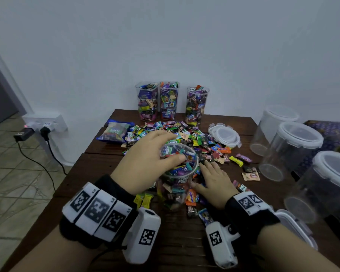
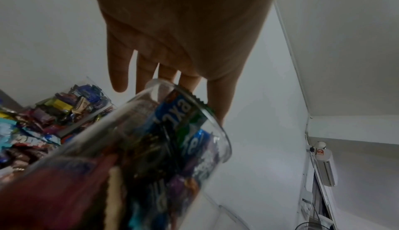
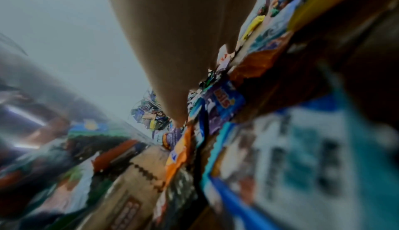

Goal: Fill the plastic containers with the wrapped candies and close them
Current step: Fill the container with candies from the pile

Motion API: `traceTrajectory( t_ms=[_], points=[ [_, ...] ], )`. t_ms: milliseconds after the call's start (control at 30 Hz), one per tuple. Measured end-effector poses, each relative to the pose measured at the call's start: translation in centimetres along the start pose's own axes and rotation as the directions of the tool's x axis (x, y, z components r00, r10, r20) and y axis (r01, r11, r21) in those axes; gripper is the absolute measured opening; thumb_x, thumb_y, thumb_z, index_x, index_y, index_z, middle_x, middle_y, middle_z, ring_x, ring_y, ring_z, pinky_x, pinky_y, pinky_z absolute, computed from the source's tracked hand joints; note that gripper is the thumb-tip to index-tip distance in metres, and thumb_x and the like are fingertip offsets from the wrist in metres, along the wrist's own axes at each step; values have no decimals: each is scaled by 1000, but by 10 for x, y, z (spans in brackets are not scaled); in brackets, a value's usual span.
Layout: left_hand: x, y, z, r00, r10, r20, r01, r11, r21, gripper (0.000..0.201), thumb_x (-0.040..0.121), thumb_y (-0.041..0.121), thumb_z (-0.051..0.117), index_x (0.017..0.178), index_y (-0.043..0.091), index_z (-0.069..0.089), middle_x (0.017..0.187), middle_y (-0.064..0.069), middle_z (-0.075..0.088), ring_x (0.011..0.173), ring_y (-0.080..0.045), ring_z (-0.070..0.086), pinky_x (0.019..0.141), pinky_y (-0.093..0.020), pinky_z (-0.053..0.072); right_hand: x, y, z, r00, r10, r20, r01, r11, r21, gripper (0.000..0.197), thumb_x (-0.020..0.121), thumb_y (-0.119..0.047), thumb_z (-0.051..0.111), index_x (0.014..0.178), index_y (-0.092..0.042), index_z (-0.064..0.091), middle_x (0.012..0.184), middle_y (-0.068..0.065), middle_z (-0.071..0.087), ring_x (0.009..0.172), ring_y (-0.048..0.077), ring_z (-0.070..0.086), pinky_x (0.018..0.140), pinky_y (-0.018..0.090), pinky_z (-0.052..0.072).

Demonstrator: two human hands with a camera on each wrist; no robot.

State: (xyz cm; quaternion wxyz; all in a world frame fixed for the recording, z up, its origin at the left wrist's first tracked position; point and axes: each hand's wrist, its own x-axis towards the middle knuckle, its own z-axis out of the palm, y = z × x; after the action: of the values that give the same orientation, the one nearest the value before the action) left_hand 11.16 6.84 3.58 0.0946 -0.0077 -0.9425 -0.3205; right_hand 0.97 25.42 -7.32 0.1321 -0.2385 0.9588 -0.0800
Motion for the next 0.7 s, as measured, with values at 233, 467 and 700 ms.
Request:
traceTrajectory(
  t_ms=[233, 467, 700],
  points=[
    [-3, -8, 11, 981, -90, 170, 98, 994, -38, 102, 62, 78, 48, 150, 37, 16, 155, 15, 20, 138, -6, 26, 111, -36, 32, 3, 7, 6, 999, 33, 36, -32, 999, -29, 71, 97, -56, 28, 152, -18, 4, 160, 1, -6, 146, 18, -11, 117, 42, 1],
    [-11, -17, 17, 990, -97, 101, 118, 967, -224, 118, 46, 77, 72, 145, 47, 15, 133, 23, 36, 124, -1, 39, 102, -29, 39, 4, 10, 7, 999, 27, 33, -27, 1000, -4, 70, 97, -55, 27, 152, -18, 3, 159, 1, -8, 146, 18, -13, 117, 39, -1],
    [8, -20, 9, 992, -128, -15, 117, 942, -313, 114, 42, 70, 73, 143, 43, 28, 125, 20, 52, 109, -1, 54, 99, -39, 47, 4, 10, 8, 999, 26, 32, -27, 1000, 8, 71, 97, -55, 26, 152, -17, 1, 159, 2, -9, 146, 18, -13, 117, 37, -1]
  ],
)
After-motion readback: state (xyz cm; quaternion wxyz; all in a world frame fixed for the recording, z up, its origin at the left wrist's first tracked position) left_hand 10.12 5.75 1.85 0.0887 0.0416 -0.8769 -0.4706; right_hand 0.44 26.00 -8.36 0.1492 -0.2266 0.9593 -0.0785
